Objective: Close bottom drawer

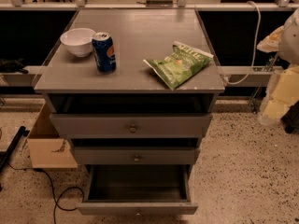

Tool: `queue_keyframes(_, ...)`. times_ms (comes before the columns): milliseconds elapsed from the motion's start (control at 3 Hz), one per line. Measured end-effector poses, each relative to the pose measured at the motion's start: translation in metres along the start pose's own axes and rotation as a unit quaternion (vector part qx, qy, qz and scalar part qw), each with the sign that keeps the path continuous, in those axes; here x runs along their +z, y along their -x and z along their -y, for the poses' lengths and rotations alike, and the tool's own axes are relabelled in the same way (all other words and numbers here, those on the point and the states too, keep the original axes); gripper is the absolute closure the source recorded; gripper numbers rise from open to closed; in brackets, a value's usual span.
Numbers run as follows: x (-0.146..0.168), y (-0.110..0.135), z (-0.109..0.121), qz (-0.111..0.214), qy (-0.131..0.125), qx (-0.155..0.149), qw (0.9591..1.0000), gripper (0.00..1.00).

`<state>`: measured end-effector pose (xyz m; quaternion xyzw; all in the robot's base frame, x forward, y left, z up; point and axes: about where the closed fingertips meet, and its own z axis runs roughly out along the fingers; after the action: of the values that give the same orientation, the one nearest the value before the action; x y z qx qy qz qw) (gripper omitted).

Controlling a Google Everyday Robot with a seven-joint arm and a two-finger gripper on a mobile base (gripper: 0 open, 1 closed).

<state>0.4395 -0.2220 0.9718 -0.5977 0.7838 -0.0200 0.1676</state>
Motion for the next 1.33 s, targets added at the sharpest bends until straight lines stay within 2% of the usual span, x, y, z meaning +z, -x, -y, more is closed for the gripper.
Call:
queue_keyframes(333,0.015,-0.018,0.001,0.037,0.031,0.026,0.9985,0.0)
queue_keyframes(667,0.04,-0.036,-0.005,0.084,0.08,0.057,0.9917,0.0)
queue_keyframes(1000,0.07,-0.047,-0.012,0.123,0.134,0.086,0.9796,0.0)
queue_keyframes(1333,0.077,-0.038,-0.006,0.124,0.132,0.086,0.9797,0.0)
